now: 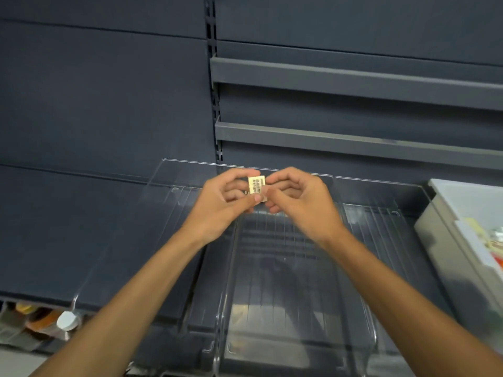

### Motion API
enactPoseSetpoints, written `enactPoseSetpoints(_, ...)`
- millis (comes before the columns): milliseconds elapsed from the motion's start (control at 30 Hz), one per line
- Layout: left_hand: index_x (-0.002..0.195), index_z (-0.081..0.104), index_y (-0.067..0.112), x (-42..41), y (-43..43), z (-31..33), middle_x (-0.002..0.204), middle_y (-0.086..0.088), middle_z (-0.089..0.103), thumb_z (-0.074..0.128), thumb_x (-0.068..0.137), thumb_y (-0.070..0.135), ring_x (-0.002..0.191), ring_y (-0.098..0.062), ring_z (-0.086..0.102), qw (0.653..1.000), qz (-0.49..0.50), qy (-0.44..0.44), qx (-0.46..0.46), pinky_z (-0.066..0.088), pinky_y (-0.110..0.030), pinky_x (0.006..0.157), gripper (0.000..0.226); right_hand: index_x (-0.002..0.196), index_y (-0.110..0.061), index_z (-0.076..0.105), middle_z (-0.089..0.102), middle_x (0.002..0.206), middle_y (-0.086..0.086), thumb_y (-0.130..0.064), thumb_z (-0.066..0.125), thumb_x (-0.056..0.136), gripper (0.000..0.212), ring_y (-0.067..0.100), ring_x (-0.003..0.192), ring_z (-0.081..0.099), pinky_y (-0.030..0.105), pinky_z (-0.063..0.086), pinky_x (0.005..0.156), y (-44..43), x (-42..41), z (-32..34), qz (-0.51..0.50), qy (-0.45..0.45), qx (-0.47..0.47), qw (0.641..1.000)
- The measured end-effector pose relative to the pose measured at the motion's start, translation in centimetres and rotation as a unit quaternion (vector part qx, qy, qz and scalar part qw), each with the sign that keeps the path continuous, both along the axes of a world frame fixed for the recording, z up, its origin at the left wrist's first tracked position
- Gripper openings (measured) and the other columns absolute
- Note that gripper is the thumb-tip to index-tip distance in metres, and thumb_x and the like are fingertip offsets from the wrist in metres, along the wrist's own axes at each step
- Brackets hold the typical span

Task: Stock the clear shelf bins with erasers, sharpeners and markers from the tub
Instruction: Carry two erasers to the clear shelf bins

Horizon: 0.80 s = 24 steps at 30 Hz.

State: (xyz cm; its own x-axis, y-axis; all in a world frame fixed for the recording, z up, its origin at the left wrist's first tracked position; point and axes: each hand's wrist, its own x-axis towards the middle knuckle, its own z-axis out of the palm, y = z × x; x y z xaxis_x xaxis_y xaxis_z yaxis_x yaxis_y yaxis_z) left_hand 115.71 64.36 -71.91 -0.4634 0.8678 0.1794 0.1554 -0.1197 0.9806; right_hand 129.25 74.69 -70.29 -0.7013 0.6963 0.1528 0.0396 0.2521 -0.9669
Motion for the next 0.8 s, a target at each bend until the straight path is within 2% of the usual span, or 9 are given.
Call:
enactPoseSetpoints(100,0.119,0.062,0.020,0.8,-0.2,0.0,0.100,-0.002,0.072,0.074,0.082,0.003,0.069,-0.007,0.067,1.000,-0.023,0.017,0.000,0.053,-0.019,0.073,0.043,0.091,-0.012,0.066,0.070,0.080,0.015,-0.009,0.074,0.083,0.012,0.026,0.068,0.068,0.034,0.059,0.067,-0.5,0.9,-0.4,-0.026,-0.002,0.009,1.000)
enactPoseSetpoints(200,0.125,0.059,0.021,1.2,-0.2,-0.3,0.108,0.000,0.070,0.076,0.079,-0.004,0.071,-0.006,0.066,0.997,-0.060,0.037,-0.009,0.054,-0.022,0.079,0.055,0.095,-0.007,0.065,0.069,0.082,0.019,-0.007,0.072,0.084,0.012,0.018,0.063,0.066,0.027,0.056,0.062,-0.7,1.4,-0.3,-0.049,0.003,-0.018,0.999)
enactPoseSetpoints(267,0.122,0.061,0.022,1.1,-0.1,-0.5,0.104,0.002,0.071,0.077,0.078,-0.004,0.072,-0.009,0.067,0.997,-0.053,0.059,-0.014,0.054,-0.023,0.078,0.054,0.099,-0.002,0.066,0.069,0.083,0.019,-0.004,0.069,0.086,0.014,0.014,0.061,0.064,0.024,0.055,0.060,-0.8,1.7,-0.2,-0.041,0.000,-0.040,0.998)
enactPoseSetpoints(333,0.115,0.064,0.020,1.1,-0.1,-0.7,0.096,0.003,0.073,0.082,0.076,0.003,0.073,-0.013,0.070,0.996,-0.027,0.088,-0.014,0.055,-0.026,0.076,0.046,0.101,-0.004,0.067,0.070,0.086,0.018,-0.006,0.070,0.086,0.015,0.018,0.066,0.066,0.027,0.056,0.064,-0.7,1.8,-0.4,-0.024,-0.013,-0.038,0.999)
enactPoseSetpoints(433,0.103,0.063,0.014,1.6,0.3,-1.1,0.087,0.007,0.073,0.083,0.076,0.007,0.074,-0.014,0.069,0.991,0.013,0.130,0.002,0.056,-0.025,0.073,0.035,0.099,-0.017,0.069,0.071,0.086,0.004,-0.017,0.078,0.081,0.020,0.025,0.078,0.070,0.035,0.058,0.074,-0.6,1.7,-0.7,-0.008,-0.046,0.011,0.999)
enactPoseSetpoints(533,0.099,0.060,0.011,2.0,1.0,-1.3,0.086,0.009,0.071,0.081,0.076,0.008,0.069,-0.013,0.065,0.985,0.033,0.167,-0.005,0.055,-0.024,0.068,0.032,0.095,-0.022,0.070,0.070,0.090,-0.001,-0.020,0.079,0.080,0.018,0.017,0.076,0.070,0.031,0.058,0.074,0.3,1.4,-0.7,-0.033,-0.095,0.071,0.992)
enactPoseSetpoints(633,0.100,0.062,0.014,1.8,1.6,-1.8,0.086,0.005,0.070,0.085,0.075,0.018,0.065,-0.016,0.061,0.978,0.030,0.202,-0.038,0.051,-0.023,0.064,0.034,0.092,-0.024,0.072,0.070,0.081,-0.003,-0.027,0.075,0.082,0.011,0.013,0.073,0.070,0.035,0.058,0.077,1.4,1.5,-1.1,-0.037,-0.153,0.132,0.979)
enactPoseSetpoints(733,0.103,0.067,0.019,1.4,2.2,-2.4,0.091,0.006,0.068,0.082,0.078,0.020,0.077,-0.012,0.059,0.966,0.025,0.253,-0.048,0.048,-0.019,0.073,0.029,0.095,-0.030,0.072,0.068,0.081,-0.011,-0.036,0.069,0.086,0.011,0.009,0.076,0.065,0.034,0.054,0.083,2.6,1.7,-1.6,-0.043,-0.227,0.188,0.955)
enactPoseSetpoints(800,0.104,0.067,0.022,0.9,2.6,-2.7,0.095,0.010,0.065,0.076,0.083,0.017,0.089,-0.005,0.055,0.950,0.033,0.305,-0.055,0.041,-0.012,0.081,0.024,0.101,-0.030,0.071,0.068,0.085,-0.012,-0.035,0.066,0.090,0.014,0.013,0.084,0.063,0.030,0.049,0.082,3.6,1.5,-1.6,-0.056,-0.269,0.207,0.939)
